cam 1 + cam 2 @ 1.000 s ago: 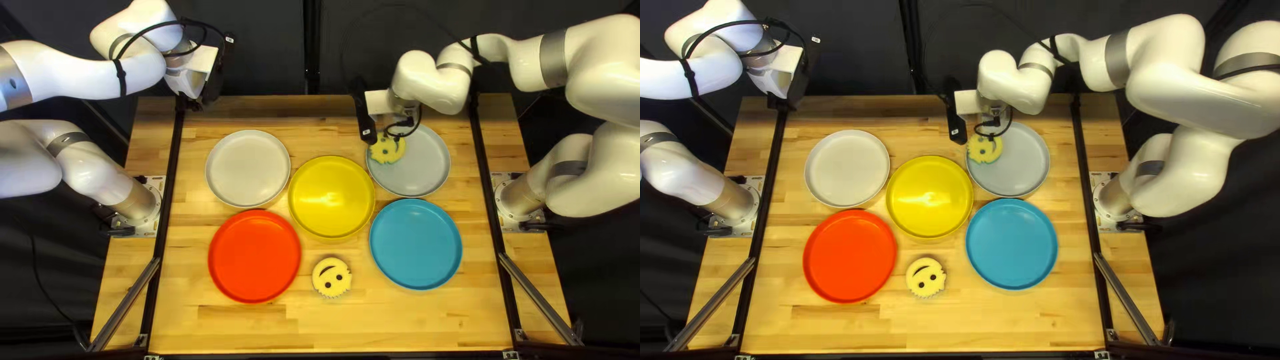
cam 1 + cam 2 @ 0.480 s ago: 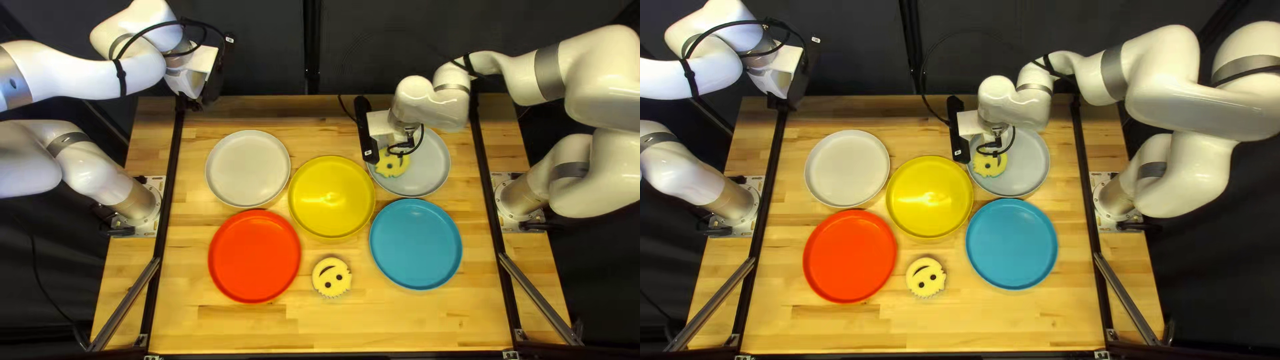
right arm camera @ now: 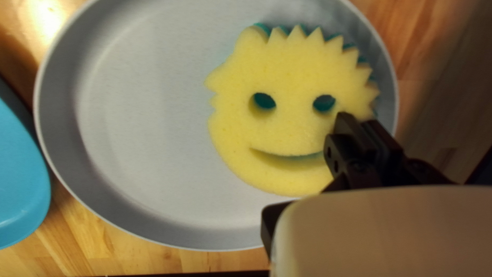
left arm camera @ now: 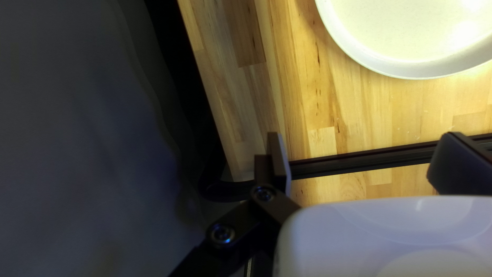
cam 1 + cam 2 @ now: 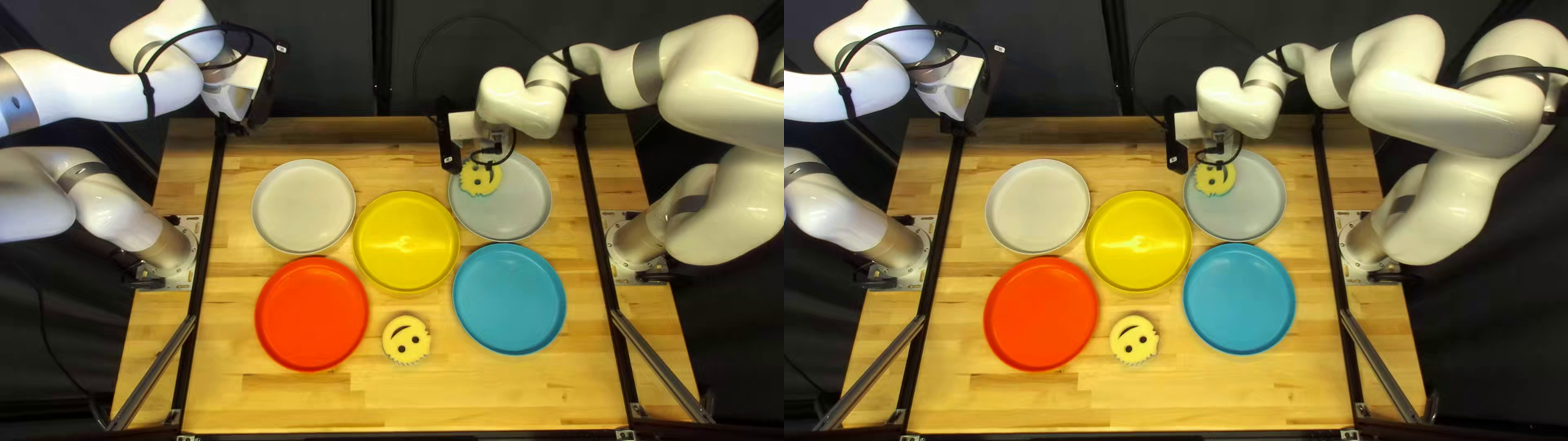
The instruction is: Pick up sponge and scrub the plate
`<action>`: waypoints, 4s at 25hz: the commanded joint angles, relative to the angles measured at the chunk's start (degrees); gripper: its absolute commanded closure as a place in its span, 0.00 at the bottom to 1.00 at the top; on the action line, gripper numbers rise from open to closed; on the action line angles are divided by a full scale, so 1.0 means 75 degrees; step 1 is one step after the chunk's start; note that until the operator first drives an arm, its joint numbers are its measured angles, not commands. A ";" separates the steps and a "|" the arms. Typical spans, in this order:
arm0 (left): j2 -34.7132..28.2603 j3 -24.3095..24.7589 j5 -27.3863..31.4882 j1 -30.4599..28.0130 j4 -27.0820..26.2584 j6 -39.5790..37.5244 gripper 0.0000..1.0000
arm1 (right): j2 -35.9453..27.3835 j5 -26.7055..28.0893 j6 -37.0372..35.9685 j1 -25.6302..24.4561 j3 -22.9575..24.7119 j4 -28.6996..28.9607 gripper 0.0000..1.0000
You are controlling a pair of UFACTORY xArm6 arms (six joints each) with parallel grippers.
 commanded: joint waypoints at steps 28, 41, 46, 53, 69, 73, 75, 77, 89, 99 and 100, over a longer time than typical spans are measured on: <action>0.0000 0.0000 0.0000 0.0000 0.0000 0.0000 0.00 | -0.0699 -0.1096 -0.0459 -0.0607 0.1086 0.0023 1.00; 0.0000 0.0000 0.0000 0.0000 0.0000 0.0000 0.00 | -0.2181 -0.1451 0.0714 0.0498 0.2617 -0.0617 1.00; 0.0000 0.0000 0.0000 0.0000 0.0000 0.0000 0.00 | -0.2590 -0.1531 0.1320 0.1144 0.3120 -0.0837 1.00; 0.0000 0.0000 0.0000 0.0000 0.0000 0.0000 0.00 | -0.3137 -0.1392 0.0739 0.0804 0.3385 -0.0666 1.00; 0.0000 0.0000 0.0000 0.0000 0.0000 0.0000 0.00 | -0.2114 -0.1652 -0.1111 -0.0629 0.2541 0.0021 1.00; 0.0000 0.0000 0.0000 0.0000 0.0000 0.0000 0.00 | -0.2114 -0.1652 -0.1111 -0.0629 0.2541 0.0021 1.00; 0.0000 0.0000 0.0000 0.0000 0.0000 0.0000 0.00 | -0.2114 -0.1652 -0.1111 -0.0629 0.2541 0.0021 1.00; 0.0000 0.0000 0.0000 0.0000 0.0000 0.0000 0.00 | -0.2114 -0.1652 -0.1111 -0.0629 0.2541 0.0021 1.00; 0.0000 0.0000 0.0000 0.0000 0.0000 0.0000 0.00 | -0.3286 -0.1663 -0.0868 -0.0310 0.3537 -0.0262 1.00; 0.0000 0.0000 0.0000 0.0000 0.0000 0.0000 0.00 | -0.4972 -0.1355 -0.0111 0.0533 0.4760 -0.0698 1.00; 0.0000 0.0000 0.0000 0.0000 0.0000 0.0000 0.00 | -0.4980 -0.1352 -0.0095 0.0549 0.4759 -0.0723 1.00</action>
